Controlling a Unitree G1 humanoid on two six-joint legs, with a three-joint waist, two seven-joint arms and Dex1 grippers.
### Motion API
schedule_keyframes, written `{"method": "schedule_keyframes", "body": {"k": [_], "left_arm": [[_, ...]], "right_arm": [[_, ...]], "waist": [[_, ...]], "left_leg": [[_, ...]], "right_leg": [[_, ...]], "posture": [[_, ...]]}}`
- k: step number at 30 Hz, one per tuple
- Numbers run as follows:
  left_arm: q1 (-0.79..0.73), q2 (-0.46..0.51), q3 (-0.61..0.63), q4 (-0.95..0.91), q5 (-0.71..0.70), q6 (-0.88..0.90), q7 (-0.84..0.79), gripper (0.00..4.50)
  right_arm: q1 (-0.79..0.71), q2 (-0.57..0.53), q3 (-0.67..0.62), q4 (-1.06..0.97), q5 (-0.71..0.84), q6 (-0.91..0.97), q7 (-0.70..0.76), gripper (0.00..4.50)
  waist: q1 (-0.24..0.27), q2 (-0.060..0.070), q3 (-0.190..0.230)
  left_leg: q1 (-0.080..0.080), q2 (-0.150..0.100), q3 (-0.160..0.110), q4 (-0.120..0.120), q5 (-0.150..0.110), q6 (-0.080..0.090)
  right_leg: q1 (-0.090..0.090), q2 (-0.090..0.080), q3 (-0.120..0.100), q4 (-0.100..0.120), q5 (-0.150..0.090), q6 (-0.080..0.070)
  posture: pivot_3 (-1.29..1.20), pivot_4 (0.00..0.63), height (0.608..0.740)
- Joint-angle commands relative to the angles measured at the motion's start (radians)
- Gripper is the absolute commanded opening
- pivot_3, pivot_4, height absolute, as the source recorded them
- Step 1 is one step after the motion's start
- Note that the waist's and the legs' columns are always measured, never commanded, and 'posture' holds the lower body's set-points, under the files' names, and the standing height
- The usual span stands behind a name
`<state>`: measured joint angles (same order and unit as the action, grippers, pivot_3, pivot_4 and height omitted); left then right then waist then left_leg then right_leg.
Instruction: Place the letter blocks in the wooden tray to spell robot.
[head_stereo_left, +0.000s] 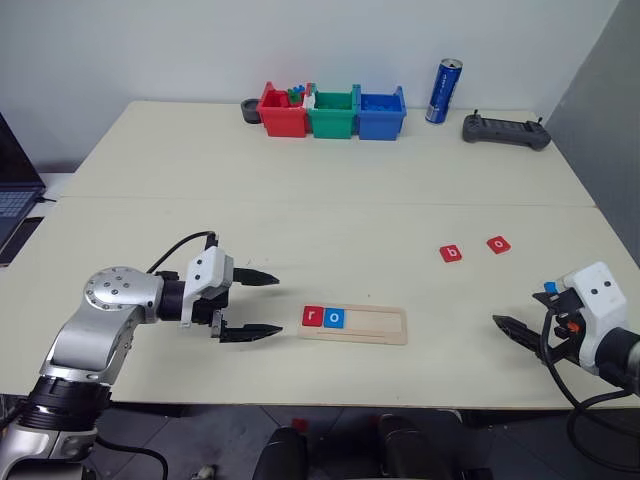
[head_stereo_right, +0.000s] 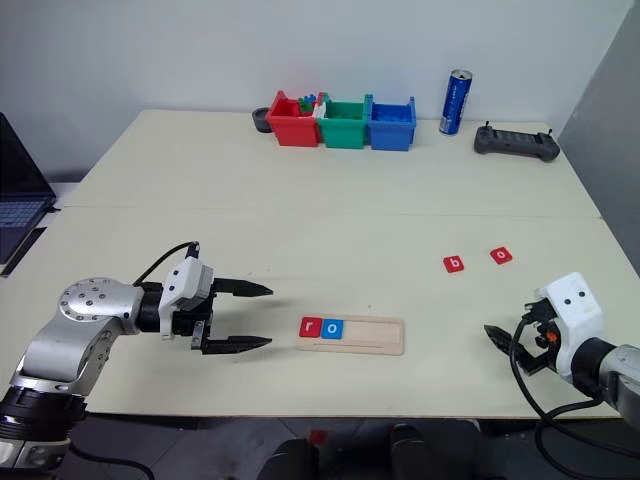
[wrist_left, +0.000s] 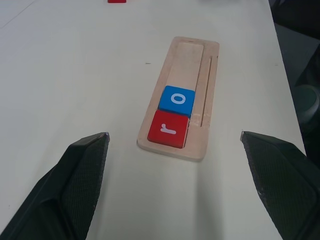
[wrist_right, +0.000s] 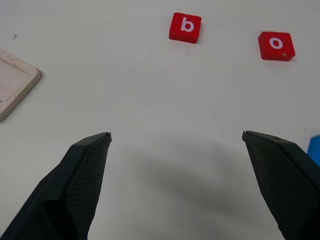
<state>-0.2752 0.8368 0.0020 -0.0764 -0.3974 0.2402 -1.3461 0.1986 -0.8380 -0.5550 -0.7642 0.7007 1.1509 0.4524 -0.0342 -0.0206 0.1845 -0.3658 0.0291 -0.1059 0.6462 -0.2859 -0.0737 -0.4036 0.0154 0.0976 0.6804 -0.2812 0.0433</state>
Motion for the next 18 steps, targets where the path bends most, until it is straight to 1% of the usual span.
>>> {"method": "schedule_keyframes", "body": {"k": [1, 14, 18], "left_arm": [[-0.024, -0.004, -0.011, -0.046, -0.014, 0.022, 0.009, 4.45], [-0.059, -0.025, -0.035, -0.08, -0.017, 0.072, 0.037, 4.45], [-0.06, -0.029, -0.032, -0.08, -0.016, 0.073, 0.037, 4.45]], "right_arm": [[-0.039, -0.023, -0.065, -0.039, 0.034, 0.062, -0.017, 4.5], [-0.118, -0.032, -0.091, -0.021, 0.029, 0.17, -0.047, 4.5], [-0.121, -0.037, -0.128, -0.017, 0.026, 0.21, -0.043, 4.5]], "waist": [[0.0, 0.0, 0.0], [0.0, 0.0, 0.0], [0.001, 0.0, 0.0]], "left_leg": [[0.0, 0.0, 0.0, 0.0, 0.0, 0.0], [0.0, 0.0, 0.0, 0.0, 0.0, 0.0], [0.0, 0.0, 0.0, 0.0, 0.0, 0.0]], "right_leg": [[0.0, 0.0, 0.0, 0.0, 0.0, 0.0], [0.0, 0.0, 0.0, 0.0, 0.0, 0.0], [0.0, 0.0, 0.0, 0.0, 0.0, 0.0]], "posture": [[0.0, 0.15, 0.74], [0.0, 0.15, 0.74], [0.0, 0.15, 0.74]]}}
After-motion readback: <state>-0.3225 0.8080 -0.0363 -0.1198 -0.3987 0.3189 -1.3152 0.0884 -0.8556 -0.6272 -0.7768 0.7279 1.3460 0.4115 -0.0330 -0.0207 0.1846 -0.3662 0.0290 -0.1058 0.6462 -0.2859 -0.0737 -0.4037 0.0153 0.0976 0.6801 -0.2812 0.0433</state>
